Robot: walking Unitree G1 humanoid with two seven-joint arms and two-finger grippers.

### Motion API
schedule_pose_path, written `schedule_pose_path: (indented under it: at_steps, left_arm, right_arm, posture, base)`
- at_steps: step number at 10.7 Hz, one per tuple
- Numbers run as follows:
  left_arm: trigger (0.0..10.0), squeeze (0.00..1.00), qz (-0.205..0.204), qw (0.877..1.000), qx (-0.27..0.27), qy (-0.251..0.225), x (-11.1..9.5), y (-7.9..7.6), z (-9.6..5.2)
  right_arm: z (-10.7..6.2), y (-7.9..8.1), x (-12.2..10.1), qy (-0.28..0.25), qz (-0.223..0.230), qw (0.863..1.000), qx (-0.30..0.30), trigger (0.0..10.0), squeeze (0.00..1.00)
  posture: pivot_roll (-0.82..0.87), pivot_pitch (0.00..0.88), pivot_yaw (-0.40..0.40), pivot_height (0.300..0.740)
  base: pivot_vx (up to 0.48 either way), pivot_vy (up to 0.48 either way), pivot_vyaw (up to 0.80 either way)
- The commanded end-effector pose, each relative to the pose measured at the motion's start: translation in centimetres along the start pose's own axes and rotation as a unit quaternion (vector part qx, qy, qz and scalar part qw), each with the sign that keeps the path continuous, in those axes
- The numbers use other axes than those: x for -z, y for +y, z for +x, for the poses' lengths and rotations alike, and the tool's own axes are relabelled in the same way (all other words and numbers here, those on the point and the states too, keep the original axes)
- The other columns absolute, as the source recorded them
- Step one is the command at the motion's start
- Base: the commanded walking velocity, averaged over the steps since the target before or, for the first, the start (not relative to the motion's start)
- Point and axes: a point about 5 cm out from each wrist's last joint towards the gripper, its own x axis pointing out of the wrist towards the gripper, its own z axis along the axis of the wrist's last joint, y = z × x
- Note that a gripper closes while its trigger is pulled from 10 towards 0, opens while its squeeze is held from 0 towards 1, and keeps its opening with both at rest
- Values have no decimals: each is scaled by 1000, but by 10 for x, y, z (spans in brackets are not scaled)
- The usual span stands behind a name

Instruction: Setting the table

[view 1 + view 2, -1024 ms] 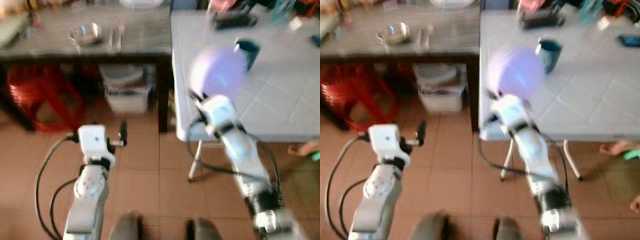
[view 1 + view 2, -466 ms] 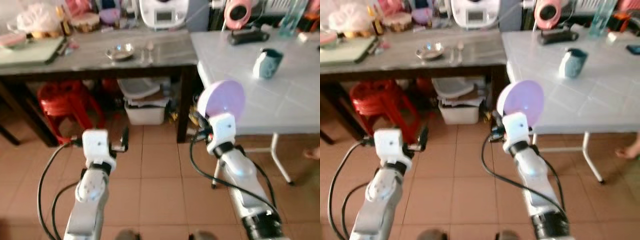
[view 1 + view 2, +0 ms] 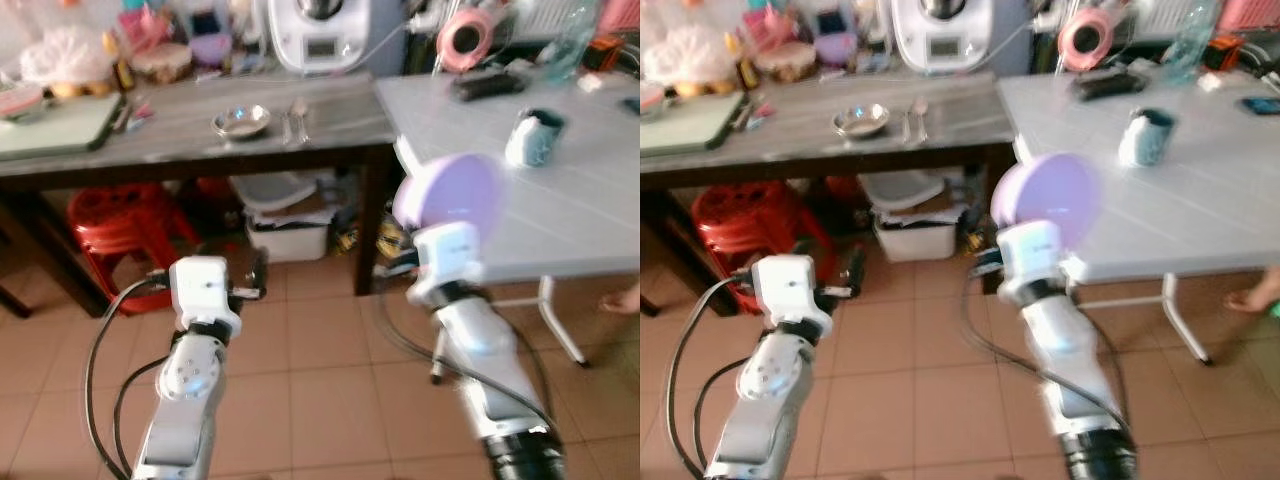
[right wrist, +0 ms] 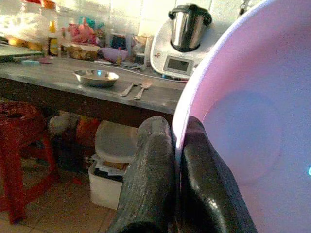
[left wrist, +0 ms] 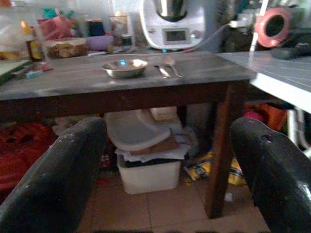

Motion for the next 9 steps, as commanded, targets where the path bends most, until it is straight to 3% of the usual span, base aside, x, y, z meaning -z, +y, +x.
schedule_pose_path:
  at_steps: [1,3,4,6,7,8,9]
  left_arm:
    - [10000,0,10,1000,-16,2,1,10,-1]
    - [10000,0,12,1000,-29,-1,1,10,1]
    - [10000,1000,16,999,-38,-5,-1,13,2]
    - [10000,1000,33,998,-57,1,0,18,2]
    - [10000,0,32,997,-74,4,1,24,2]
    - [4275,0,19,997,-77,2,1,26,3]
    - [0,0,25,996,-80,-2,0,27,3]
  right_arm:
    - [8,9,-11,-19,7,1000,-16,10000,0]
    - [12,12,-13,-19,10,999,-25,10000,0]
    - [13,17,-16,-22,14,999,-35,10000,0]
    - [12,18,-17,-24,14,999,-40,10000,0]
    - [12,17,-17,-24,13,999,-40,10000,0]
    - [12,15,-18,-24,14,999,-38,10000,0]
    - [12,15,-19,-25,15,999,-38,10000,0]
  posture:
    - [4,6,48,740]
    - [7,7,45,740]
    - [11,9,42,740]
    - [5,13,43,740]
    - [2,13,44,740]
    - [1,13,44,740]
    - [1,15,47,740]
  base:
    - [480,0,0]
    - [480,0,0]
    - [480,0,0]
    - [480,0,0]
    - [480,0,0]
    - [480,0,0]
    - [480,0,0]
